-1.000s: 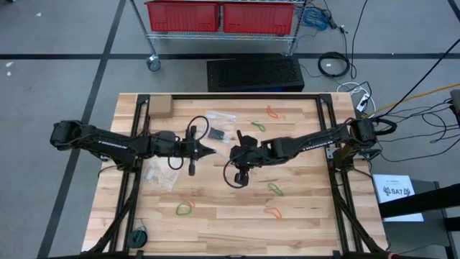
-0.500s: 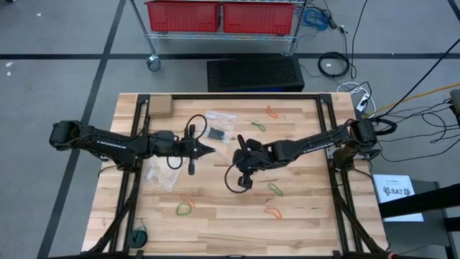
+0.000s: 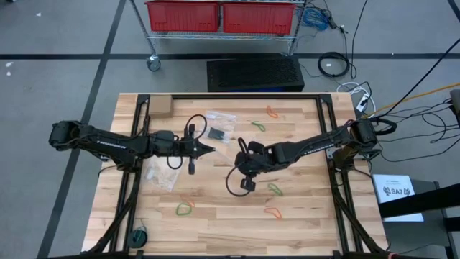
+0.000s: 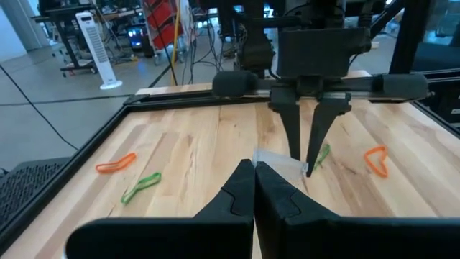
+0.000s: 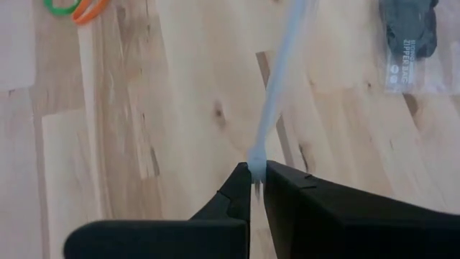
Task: Sort rubber bands
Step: Open the right transparent zip bag
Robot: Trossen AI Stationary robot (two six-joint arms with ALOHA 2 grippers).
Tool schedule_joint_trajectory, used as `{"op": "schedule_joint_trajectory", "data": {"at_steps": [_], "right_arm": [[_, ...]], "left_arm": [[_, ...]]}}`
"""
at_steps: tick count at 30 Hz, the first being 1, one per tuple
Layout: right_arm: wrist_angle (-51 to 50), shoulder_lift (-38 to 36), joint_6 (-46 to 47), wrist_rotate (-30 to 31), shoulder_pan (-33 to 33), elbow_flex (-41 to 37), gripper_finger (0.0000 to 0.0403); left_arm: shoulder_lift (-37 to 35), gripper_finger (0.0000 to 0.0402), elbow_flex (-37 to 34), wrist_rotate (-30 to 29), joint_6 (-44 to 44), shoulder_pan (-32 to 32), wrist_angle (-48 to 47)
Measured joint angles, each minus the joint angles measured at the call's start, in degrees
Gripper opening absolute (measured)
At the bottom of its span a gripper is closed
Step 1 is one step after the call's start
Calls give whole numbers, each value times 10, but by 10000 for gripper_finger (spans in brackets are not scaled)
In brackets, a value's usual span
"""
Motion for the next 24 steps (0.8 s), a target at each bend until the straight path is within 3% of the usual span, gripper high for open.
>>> {"op": "schedule_joint_trajectory", "data": {"at_steps": [24], "right_arm": [[-61,-19,35,-2,11,1,4]], "left_arm": [[0,0,0,3,-1,0,-15]]}}
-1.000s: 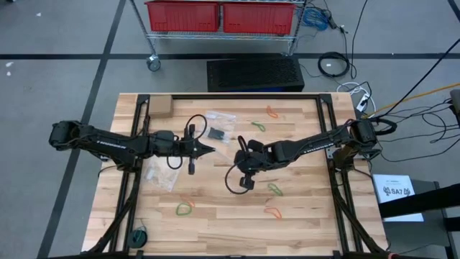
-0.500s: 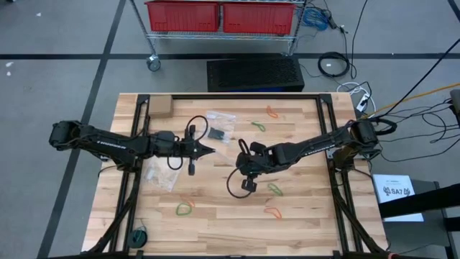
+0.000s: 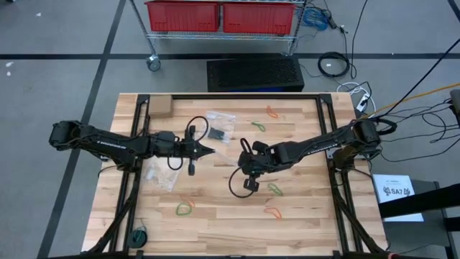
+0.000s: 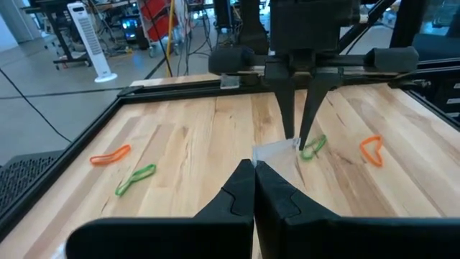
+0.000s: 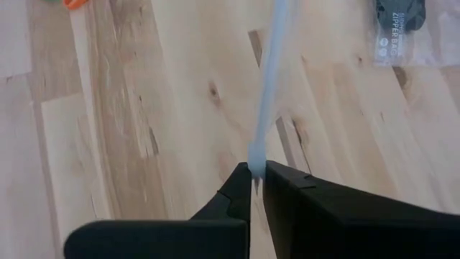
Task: Sort rubber bands
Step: Open the right transparent zip bag
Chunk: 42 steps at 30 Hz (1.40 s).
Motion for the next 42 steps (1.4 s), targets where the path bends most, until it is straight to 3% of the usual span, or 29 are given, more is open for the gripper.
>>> {"op": "schedule_joint_trajectory", "data": {"at_steps": [7,21,27,31,36,39,42], "right_arm": [[-55,-28,11,-22,7,-5,0],[-188,-55,65,16,36,-7,1],[-168,-89,75,29,30,-94,1],[-31,-150,84,5,18,-215,1],[338,-221,41,-21,9,-376,0],[503,-224,-19,13,0,-405,0],[566,-206,-87,55,-9,-385,0]], "left_arm": [[-2,0,3,-20,0,2,10],[-1,0,1,-11,0,1,-1],[-4,0,1,-17,0,1,-24],[-9,0,0,-19,-15,1,-31],[-14,0,0,-20,-15,1,-31],[-12,0,0,-13,-15,1,-32],[-10,0,0,-2,-16,0,-47]]}}
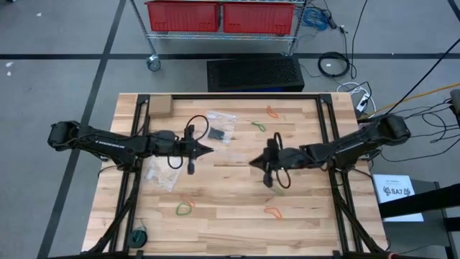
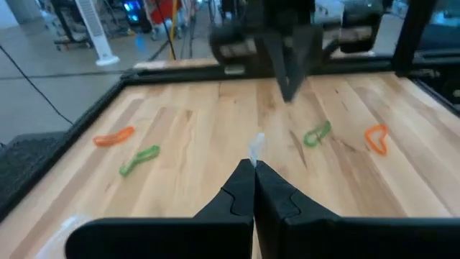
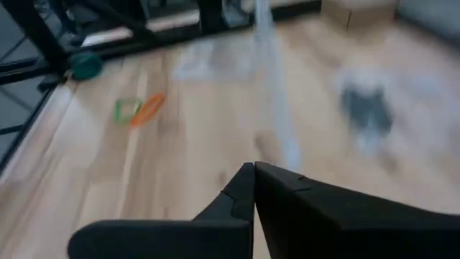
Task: Sort rubber bands
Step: Open the right transparent zip bag
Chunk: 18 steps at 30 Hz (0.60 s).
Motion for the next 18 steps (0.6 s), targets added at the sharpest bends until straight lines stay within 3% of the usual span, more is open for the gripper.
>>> {"op": "schedule_joint_trajectory", "data": {"at_steps": [8,18], "right_arm": [[-13,103,-119,20,-33,141,0],[-102,219,-144,19,-38,268,0]], "left_arm": [[3,0,0,15,0,0,-13],[6,0,0,15,0,0,-15]]}}
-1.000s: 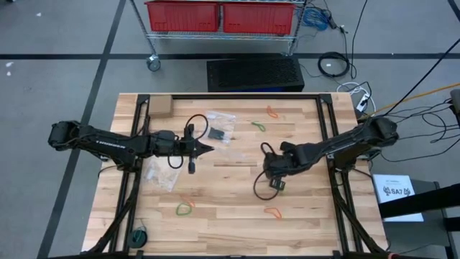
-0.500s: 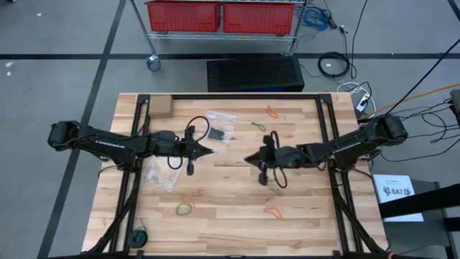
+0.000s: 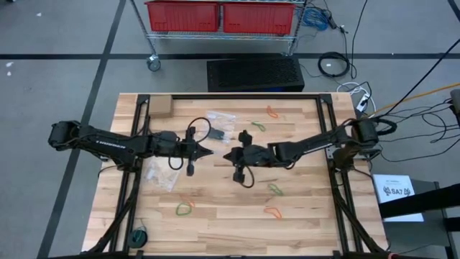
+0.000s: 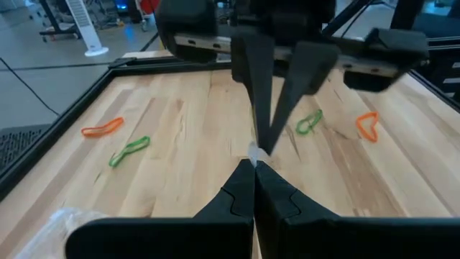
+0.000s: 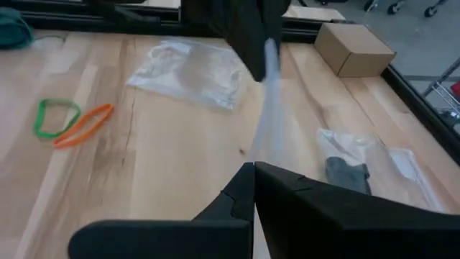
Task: Sort rubber bands
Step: Open the right transparent zip bag
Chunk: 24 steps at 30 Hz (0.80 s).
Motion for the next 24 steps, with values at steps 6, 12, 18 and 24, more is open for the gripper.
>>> {"op": "schedule_joint_trajectory", "data": {"at_steps": [6,12,18,24], "right_arm": [[-21,21,0,1,0,17,0],[-28,19,16,75,0,17,0],[-16,19,15,106,-8,17,0],[-6,18,0,123,-11,17,0]], "left_arm": [[0,0,0,0,0,0,0],[0,0,0,-1,-1,0,0],[0,0,0,0,-11,0,0],[0,0,0,5,-14,0,-8]]}}
